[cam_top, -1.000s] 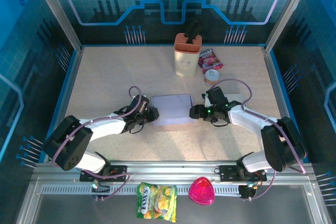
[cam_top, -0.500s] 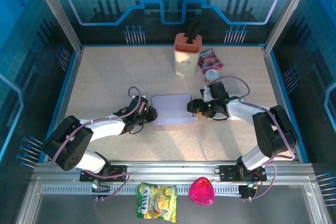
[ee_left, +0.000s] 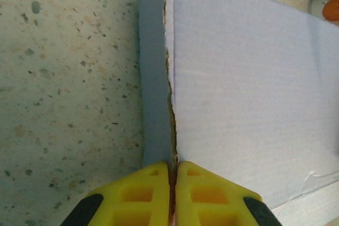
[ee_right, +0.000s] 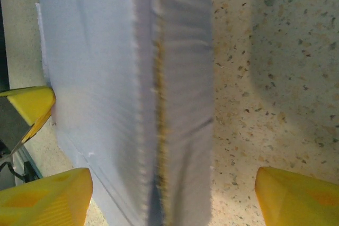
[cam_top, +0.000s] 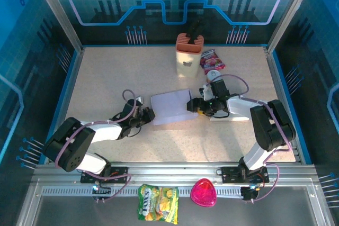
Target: Fold the paper box
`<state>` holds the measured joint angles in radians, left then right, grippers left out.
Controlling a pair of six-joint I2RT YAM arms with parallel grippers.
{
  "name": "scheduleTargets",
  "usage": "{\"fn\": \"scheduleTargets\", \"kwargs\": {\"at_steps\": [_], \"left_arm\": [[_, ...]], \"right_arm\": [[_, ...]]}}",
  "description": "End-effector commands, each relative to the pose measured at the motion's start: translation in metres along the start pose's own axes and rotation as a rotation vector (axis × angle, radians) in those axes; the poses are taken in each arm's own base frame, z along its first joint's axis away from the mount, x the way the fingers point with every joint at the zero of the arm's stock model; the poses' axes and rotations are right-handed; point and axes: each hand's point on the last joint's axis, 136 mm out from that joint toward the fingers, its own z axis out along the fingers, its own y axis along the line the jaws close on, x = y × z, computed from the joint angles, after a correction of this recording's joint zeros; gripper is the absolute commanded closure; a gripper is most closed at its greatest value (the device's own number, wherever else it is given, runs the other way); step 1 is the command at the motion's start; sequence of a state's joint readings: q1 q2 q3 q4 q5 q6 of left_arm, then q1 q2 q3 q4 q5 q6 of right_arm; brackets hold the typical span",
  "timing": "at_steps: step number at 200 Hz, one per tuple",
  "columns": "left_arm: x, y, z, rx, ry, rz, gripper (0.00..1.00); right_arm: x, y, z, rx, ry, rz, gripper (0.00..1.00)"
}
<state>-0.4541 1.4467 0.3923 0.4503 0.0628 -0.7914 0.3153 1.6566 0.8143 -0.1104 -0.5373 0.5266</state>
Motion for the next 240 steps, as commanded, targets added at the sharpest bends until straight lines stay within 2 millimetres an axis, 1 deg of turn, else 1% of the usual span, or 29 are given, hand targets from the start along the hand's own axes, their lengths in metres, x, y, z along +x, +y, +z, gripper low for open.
{"fn": "scheduleTargets", "kwargs": {"at_steps": [1, 30, 33, 54, 68, 84, 104, 121, 126, 166, 181, 189, 210, 240], "left_arm": [[0.023, 0.042, -0.003, -0.087, 0.065, -0.073, 0.93], [0.023, 0.048, -0.003, -0.083, 0.076, -0.090, 0.93], [0.024, 0.049, -0.003, -0.083, 0.077, -0.091, 0.93], [0.024, 0.054, -0.002, -0.083, 0.079, -0.104, 0.93], [0.023, 0.056, -0.002, -0.082, 0.078, -0.111, 0.94], [0.022, 0.059, -0.002, -0.084, 0.080, -0.116, 0.94], [0.022, 0.060, -0.002, -0.086, 0.082, -0.115, 0.94], [0.021, 0.061, -0.001, -0.086, 0.081, -0.114, 0.94], [0.021, 0.061, -0.001, -0.085, 0.082, -0.114, 0.94], [0.019, 0.060, 0.002, -0.081, 0.085, -0.103, 0.94], [0.018, 0.059, 0.002, -0.083, 0.087, -0.095, 0.94], [0.017, 0.058, 0.002, -0.084, 0.085, -0.089, 0.94], [0.015, 0.055, 0.001, -0.076, 0.087, -0.079, 0.94], [0.011, 0.048, 0.001, -0.063, 0.087, -0.063, 0.94]], "right_arm": [[-0.012, 0.016, -0.002, -0.077, -0.002, -0.058, 0.18], [-0.014, 0.026, 0.003, -0.156, 0.022, -0.058, 0.17], [-0.023, 0.034, 0.001, -0.174, 0.006, -0.075, 0.17], [-0.035, 0.046, 0.005, -0.243, 0.001, -0.075, 0.18], [-0.041, 0.052, 0.009, -0.290, 0.004, -0.069, 0.19], [-0.047, 0.060, 0.011, -0.347, 0.000, -0.066, 0.24], [-0.050, 0.065, 0.012, -0.379, -0.015, -0.065, 0.26], [-0.048, 0.067, 0.016, -0.392, -0.011, -0.052, 0.27], [-0.051, 0.071, 0.016, -0.405, -0.023, -0.068, 0.28], [-0.045, 0.083, 0.037, -0.433, 0.029, -0.063, 0.32], [-0.043, 0.082, 0.042, -0.409, 0.048, -0.064, 0.33], [-0.039, 0.078, 0.046, -0.374, 0.073, -0.052, 0.33], [-0.032, 0.075, 0.049, -0.306, 0.096, -0.070, 0.34], [-0.025, 0.078, 0.051, -0.286, 0.110, -0.080, 0.36]]}}
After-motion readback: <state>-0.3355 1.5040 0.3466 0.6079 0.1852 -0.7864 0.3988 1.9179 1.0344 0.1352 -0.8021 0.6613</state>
